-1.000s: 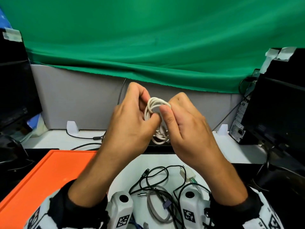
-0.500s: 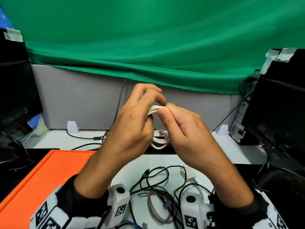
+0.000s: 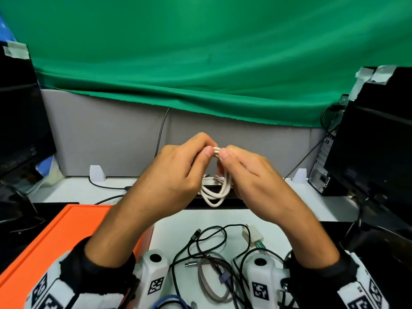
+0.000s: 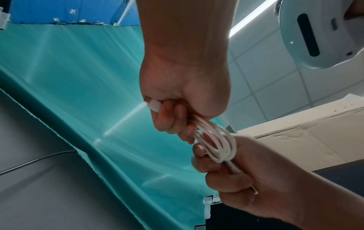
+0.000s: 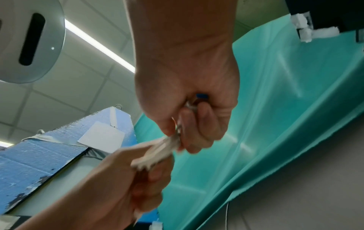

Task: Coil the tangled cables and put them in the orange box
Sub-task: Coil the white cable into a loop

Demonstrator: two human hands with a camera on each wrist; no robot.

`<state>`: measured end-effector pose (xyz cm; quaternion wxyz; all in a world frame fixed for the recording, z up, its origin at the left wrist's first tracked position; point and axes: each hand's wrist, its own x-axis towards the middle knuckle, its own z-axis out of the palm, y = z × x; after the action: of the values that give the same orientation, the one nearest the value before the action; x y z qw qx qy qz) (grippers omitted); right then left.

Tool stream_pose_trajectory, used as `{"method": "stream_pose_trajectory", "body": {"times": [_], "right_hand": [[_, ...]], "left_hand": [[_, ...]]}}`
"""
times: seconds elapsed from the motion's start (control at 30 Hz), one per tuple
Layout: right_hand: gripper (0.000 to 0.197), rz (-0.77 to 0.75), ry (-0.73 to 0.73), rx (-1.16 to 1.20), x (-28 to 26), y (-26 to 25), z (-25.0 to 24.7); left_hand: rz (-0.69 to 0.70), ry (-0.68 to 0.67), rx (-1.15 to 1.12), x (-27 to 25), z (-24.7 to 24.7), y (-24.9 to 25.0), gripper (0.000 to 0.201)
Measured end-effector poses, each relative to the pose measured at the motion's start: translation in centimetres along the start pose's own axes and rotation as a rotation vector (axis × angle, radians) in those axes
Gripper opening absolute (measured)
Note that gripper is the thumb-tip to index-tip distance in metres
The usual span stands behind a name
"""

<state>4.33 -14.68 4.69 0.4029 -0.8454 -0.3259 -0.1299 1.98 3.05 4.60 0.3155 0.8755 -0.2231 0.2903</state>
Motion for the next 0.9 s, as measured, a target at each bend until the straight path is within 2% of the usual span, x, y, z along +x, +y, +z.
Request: {"method": "stream_pose_trajectory", "body": {"times": [0.1, 0.23, 0.3, 0.37, 0.47, 0.53, 0.6, 0.67, 0.8, 0.9], "right_hand": [[0.029, 0.021, -0.104, 0.082, -0.1, 0.9, -1.7], [0.017, -0.089, -0.127, -0.075, -0.2, 1.4, -3.0], [0.009, -0.084, -0.154, -0.105, -0.2, 1.3, -2.9], [0.009, -0.082, -0.105, -0.208, -0.3, 1.3, -2.5], [0.012, -0.076, 0.113, -0.221, 0.0, 1.1, -1.5], [0.009, -0.029, 0.219, 0.031, 0.2, 0.6, -0.8], [0.009, 0.071, 0.218, 0.436, 0.3, -0.2, -0.4], [0.012, 0.158, 0.177, 0.726, 0.3, -0.8, -0.1], [0.011, 0.25, 0.05, 1.019, 0.4, -0.9, 0.2], [0.013, 0.291, -0.024, 1.123, 0.5, -0.6, 0.4]], "left_hand": [[-0.069, 0.001, 0.072, 0.2, -0.2, -0.9, 0.021], [-0.099, -0.015, 0.074, 0.3, -0.5, -1.3, 0.019], [-0.08, -0.012, 0.056, 0.3, -0.5, -1.1, 0.022], [-0.059, -0.014, -0.014, 0.2, -0.4, -0.8, 0.026], [-0.034, 0.023, -0.159, 0.3, -0.1, -0.3, 0.027], [-0.013, 0.1, -0.209, 0.2, 0.3, 0.2, 0.026], [0.024, 0.192, -0.165, 0.0, 0.6, 0.7, 0.023], [0.07, 0.244, -0.082, -0.2, 0.7, 1.0, 0.02], [0.103, 0.255, 0.011, -0.3, 0.2, 0.6, 0.02], [0.106, 0.265, 0.008, -0.3, 0.1, 0.8, 0.02]]}}
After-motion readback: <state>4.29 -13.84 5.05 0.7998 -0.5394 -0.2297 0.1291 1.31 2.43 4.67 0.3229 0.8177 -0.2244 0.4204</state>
